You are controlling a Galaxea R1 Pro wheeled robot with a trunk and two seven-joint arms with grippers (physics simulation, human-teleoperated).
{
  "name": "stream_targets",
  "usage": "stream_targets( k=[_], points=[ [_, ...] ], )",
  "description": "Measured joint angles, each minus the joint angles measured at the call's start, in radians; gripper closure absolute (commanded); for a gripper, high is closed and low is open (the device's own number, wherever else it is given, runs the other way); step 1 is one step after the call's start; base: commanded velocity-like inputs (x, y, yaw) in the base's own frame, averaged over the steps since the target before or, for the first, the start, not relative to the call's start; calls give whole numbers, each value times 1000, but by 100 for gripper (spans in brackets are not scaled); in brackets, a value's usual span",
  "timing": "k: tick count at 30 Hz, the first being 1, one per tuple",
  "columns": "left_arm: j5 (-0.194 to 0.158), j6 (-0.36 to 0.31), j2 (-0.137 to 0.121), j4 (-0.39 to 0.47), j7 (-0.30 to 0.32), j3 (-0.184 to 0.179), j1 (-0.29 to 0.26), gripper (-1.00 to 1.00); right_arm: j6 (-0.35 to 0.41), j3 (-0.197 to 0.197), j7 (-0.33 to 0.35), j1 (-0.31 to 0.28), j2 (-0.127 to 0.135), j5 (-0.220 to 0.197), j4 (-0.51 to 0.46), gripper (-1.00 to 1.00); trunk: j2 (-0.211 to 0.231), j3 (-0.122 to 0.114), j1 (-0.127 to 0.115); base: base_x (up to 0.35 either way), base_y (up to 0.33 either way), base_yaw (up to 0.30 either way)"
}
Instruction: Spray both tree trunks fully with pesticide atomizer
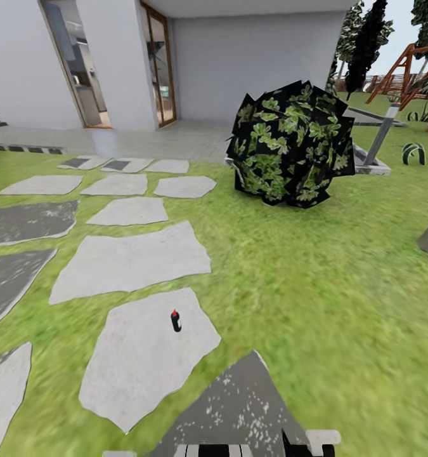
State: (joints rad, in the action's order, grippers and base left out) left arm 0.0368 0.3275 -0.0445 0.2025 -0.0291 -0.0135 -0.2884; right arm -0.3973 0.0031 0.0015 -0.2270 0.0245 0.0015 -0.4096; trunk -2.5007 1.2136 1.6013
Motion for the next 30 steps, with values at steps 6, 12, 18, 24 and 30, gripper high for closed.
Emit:
stream_targets(
  k=[6, 12, 18, 24, 30],
  points=[
    [0, 0, 0, 0, 1, 0, 0, -100, -1, 1, 0, 0, 0, 0, 0, -100, 0, 0, 0, 335, 134, -17],
    [0, 0, 0, 0, 1, 0, 0, -100, 0, 1, -4, 0, 0, 0, 0, -100, 0, 0, 0, 335, 134, -1],
    [0, 1, 0, 0, 0, 0, 0, -100, -1, 0, -5, 0, 0, 0, 0, -100, 0, 0, 0, 335, 134, 0],
    [0, 1, 0, 0, 0, 0, 0, -100, -1, 0, -2, 0, 0, 0, 0, -100, 0, 0, 0, 335, 134, -98],
    [0, 1, 0, 0, 0, 0, 0, -100, -1, 0, 0, 0, 0, 0, 0, -100, 0, 0, 0, 335, 134, -256]
  ],
)
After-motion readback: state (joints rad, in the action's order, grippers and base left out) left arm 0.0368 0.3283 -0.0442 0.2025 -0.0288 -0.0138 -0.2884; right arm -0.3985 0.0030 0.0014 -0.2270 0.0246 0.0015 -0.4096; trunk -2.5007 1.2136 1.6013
